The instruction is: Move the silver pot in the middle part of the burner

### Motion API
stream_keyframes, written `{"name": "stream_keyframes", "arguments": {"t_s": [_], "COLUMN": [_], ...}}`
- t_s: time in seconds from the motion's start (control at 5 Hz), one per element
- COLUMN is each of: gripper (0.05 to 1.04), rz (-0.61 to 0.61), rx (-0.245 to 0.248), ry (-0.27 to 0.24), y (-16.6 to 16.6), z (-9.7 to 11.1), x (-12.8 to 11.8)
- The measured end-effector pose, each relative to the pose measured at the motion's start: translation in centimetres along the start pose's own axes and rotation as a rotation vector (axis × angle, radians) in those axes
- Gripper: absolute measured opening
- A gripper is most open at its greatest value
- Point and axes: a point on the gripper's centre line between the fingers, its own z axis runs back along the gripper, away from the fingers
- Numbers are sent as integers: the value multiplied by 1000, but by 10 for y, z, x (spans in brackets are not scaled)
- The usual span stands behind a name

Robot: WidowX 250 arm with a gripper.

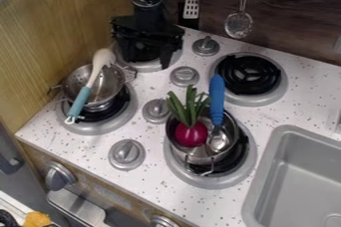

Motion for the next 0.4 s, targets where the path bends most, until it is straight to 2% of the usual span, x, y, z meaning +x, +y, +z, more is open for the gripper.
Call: {"name": "stream_keyframes", "arguments": {"t_s": [0.2,0.4], "gripper": [1001,1001], "rz": [-116,-240], "rx": [27,52], "ry": [57,42], "y": [11,17], "z": [-10,-13], "x": [-16,-30]}}
